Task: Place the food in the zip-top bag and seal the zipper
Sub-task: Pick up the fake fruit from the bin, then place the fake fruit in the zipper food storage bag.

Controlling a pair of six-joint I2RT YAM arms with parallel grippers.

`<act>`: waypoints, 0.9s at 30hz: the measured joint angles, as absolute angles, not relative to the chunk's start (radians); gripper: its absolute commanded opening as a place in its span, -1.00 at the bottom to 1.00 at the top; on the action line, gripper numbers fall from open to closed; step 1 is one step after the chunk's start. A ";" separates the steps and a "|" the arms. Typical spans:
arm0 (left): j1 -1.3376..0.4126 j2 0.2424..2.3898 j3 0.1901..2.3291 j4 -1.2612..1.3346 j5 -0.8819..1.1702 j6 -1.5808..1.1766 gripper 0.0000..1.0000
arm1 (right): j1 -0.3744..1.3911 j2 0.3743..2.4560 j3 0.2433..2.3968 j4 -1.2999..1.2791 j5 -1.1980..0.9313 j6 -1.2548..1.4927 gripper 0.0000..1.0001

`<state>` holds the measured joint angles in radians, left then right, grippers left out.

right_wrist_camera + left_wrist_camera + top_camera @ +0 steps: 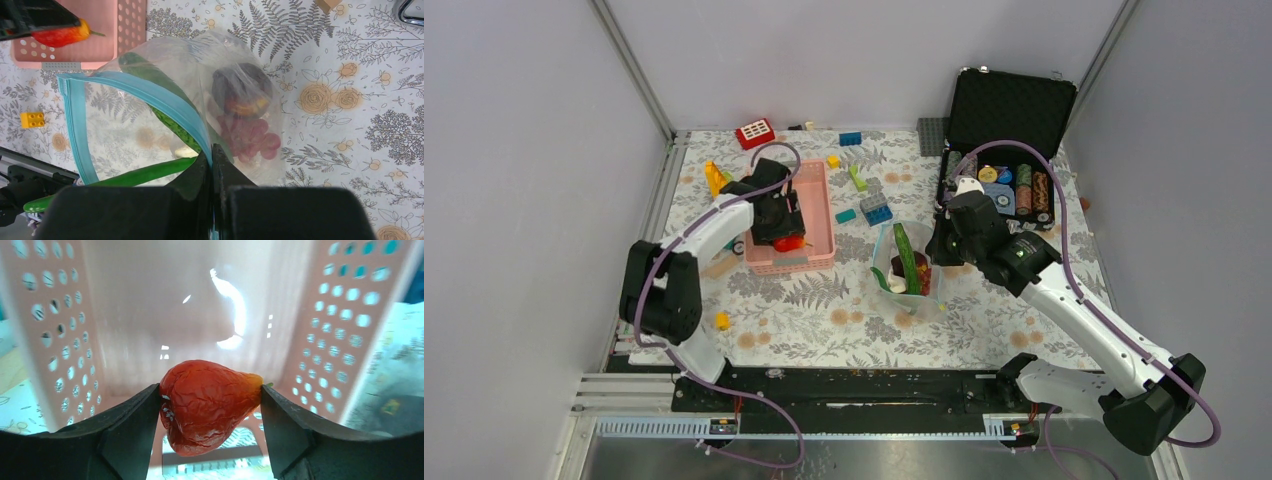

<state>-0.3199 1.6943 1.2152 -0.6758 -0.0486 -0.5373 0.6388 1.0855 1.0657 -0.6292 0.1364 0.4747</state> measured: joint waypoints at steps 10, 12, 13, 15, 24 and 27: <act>-0.320 1.390 1.275 -0.641 -0.014 -0.562 0.24 | 0.638 1.085 1.065 -0.627 0.136 0.475 -0.97; -0.326 1.332 1.275 -0.619 0.027 -0.564 0.26 | 0.638 1.082 1.058 -0.619 0.136 0.476 -0.97; -0.331 1.314 1.275 -0.612 0.038 -0.566 0.27 | 0.638 1.080 1.056 -0.617 0.136 0.476 -0.96; -0.377 1.261 1.277 -0.582 0.060 -0.556 0.29 | 0.638 1.079 1.053 -0.615 0.136 0.476 -0.97; -0.710 1.206 1.277 -0.411 0.239 -0.418 0.30 | 0.638 1.062 1.042 -0.612 0.136 0.478 -0.96; -0.812 1.208 1.277 -0.374 0.289 -0.344 0.37 | 0.638 1.054 1.039 -0.609 0.134 0.480 -0.96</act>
